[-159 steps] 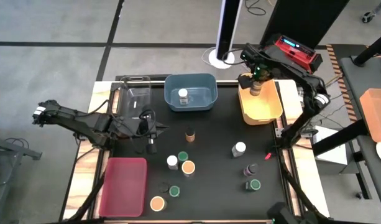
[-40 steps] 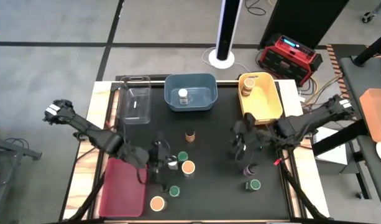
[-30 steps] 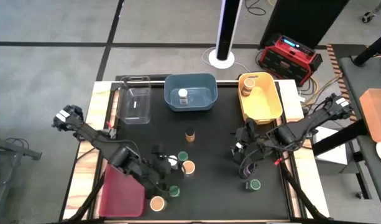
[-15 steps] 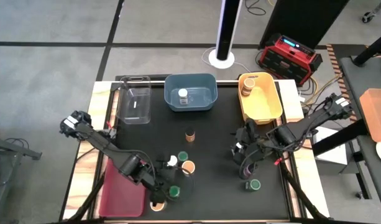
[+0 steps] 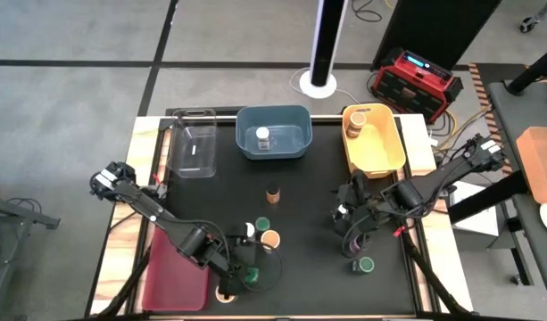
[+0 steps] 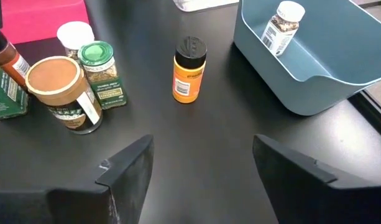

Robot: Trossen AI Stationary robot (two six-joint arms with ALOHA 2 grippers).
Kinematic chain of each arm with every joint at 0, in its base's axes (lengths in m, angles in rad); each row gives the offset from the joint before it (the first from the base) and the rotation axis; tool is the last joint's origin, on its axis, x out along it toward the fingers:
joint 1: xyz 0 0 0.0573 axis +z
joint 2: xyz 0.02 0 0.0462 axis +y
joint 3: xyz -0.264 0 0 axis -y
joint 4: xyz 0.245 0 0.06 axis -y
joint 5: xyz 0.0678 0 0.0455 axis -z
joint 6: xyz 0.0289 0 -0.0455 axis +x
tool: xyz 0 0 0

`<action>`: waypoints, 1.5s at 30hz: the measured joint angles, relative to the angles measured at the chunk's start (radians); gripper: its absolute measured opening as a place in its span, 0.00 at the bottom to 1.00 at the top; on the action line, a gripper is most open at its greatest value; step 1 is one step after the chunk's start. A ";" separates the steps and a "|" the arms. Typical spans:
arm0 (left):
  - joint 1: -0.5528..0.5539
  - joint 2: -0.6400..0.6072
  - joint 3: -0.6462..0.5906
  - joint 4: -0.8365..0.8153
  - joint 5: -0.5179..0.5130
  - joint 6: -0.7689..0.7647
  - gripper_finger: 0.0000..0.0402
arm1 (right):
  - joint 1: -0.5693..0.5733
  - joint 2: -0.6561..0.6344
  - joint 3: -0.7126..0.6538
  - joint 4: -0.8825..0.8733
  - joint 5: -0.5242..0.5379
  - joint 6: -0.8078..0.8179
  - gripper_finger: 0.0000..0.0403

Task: Sort spices by type
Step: Put the bottom left green seasoning bottle into the pink bin

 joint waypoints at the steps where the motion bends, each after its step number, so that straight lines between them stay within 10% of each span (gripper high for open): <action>1: 0.000 0.000 0.000 0.009 0.000 0.003 0.79 | 0.000 0.000 0.000 0.000 0.000 0.000 0.67; 45: -0.034 0.155 0.037 0.044 0.044 -0.076 0.78 | 0.000 0.000 0.000 -0.010 -0.011 -0.018 0.68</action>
